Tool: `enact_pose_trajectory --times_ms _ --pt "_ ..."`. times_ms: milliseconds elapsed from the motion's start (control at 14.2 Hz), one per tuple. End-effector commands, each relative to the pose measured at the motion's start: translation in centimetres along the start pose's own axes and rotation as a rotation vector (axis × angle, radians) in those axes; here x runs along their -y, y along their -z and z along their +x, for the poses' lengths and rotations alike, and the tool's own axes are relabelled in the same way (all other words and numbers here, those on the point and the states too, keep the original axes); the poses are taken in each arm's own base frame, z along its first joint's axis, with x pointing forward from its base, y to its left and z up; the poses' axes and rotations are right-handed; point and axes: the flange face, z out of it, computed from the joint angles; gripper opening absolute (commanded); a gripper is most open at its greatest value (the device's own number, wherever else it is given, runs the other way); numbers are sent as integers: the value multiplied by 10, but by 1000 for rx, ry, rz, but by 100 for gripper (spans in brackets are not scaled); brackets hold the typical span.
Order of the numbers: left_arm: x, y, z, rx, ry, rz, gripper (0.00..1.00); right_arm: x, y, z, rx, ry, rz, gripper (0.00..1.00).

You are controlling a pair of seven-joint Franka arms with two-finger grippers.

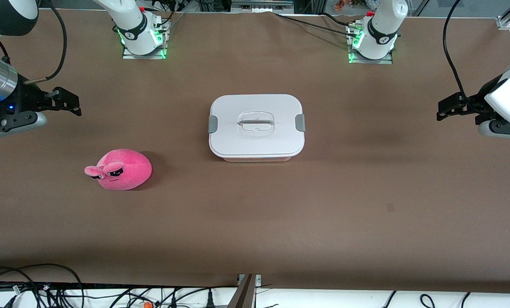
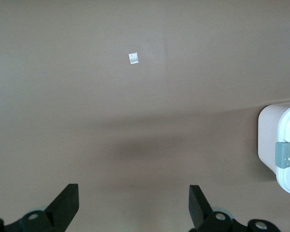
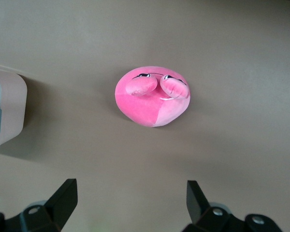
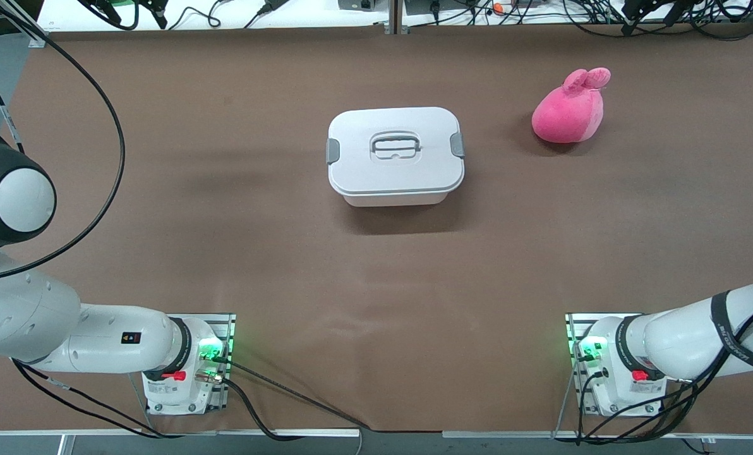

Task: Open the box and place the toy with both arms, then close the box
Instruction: 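Move the left gripper over the white box lid handle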

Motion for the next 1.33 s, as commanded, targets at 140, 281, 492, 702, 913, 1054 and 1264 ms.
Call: enact_pose_trajectory --times_ms 140,281,492,702,913,1054,1264 --pt "-3 13 5 -29 -4 -18 100 -2 17 8 -106 -2 -22 100" --pt "-7 5 13 -15 -13 -19 100 -1 16 8 -100 7 -20 100" --pt "-32 2 16 -14 -61 -4 100 -2 15 7 -93 11 -19 100" --pt "-118 -13 20 -14 -242 181 100 -1 15 7 -93 13 -19 100" --pt "-206 -30 16 -34 -385 185 100 -2 15 8 -96 10 -18 100" --pt "-254 -52 9 7 -460 96 100 -2 15 8 -96 11 -18 100" --pt "-316 -90 5 44 -642 -20 100 -2 15 7 -94 11 -19 100"
